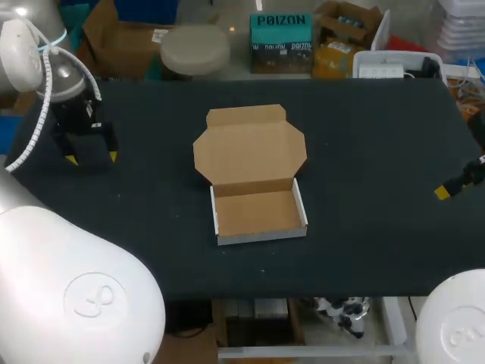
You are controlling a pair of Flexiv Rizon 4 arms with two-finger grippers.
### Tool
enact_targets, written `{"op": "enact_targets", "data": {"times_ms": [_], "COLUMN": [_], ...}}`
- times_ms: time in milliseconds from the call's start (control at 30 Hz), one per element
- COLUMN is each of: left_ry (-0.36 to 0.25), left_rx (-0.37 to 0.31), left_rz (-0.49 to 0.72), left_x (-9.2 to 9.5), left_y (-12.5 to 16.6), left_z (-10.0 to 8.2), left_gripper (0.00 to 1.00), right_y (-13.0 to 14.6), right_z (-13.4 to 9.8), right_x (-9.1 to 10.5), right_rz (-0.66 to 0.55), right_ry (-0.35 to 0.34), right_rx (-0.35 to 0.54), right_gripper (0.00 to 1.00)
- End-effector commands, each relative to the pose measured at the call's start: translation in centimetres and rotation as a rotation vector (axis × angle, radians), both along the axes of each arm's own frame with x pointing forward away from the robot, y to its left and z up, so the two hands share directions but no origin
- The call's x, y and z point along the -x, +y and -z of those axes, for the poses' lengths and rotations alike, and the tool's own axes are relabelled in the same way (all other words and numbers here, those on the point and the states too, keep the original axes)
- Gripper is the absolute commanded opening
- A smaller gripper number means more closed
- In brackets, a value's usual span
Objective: Assemble the packaging by folding the flat box into shape, placing the metal phone stand inside, and closing the box properly
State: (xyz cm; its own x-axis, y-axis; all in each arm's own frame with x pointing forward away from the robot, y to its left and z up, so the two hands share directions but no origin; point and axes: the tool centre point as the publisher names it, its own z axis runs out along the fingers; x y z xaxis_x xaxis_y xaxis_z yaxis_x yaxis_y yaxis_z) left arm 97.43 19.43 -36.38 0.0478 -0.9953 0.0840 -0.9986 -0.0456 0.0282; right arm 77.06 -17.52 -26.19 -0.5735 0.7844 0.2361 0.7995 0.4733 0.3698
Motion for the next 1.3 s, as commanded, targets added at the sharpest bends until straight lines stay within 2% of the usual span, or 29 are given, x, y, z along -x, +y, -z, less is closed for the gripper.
{"op": "enact_targets", "data": {"times_ms": [33, 233, 400, 500, 1300], "left_ry": [-0.052, -0.075, -0.091, -0.086, -0.086], "left_rx": [-0.023, -0.056, -0.048, -0.061, -0.061], "left_rz": [-0.03, -0.061, -0.084, -0.101, -0.101], "left_x": [1.4, 2.1, 2.9, 2.4, 2.4], "left_y": [-0.5, -0.6, -0.6, -0.3, -0.3], "left_z": [-0.2, 0.0, -0.4, -0.7, -0.7], "left_gripper": [1.0, 1.0, 1.0, 1.0, 1.0], "right_y": [0.0, 0.0, 0.0, 0.0, 0.0], "right_z": [-0.2, -0.2, -0.2, -0.2, -0.2], "right_x": [0.0, 0.0, 0.0, 0.0, 0.0], "right_rz": [-0.001, -0.001, -0.001, -0.001, -0.001], "right_ry": [0.004, 0.004, 0.004, 0.004, 0.004], "right_rx": [0.001, 0.001, 0.001, 0.001, 0.001], "right_gripper": [1.0, 1.0, 1.0, 1.0, 1.0]}}
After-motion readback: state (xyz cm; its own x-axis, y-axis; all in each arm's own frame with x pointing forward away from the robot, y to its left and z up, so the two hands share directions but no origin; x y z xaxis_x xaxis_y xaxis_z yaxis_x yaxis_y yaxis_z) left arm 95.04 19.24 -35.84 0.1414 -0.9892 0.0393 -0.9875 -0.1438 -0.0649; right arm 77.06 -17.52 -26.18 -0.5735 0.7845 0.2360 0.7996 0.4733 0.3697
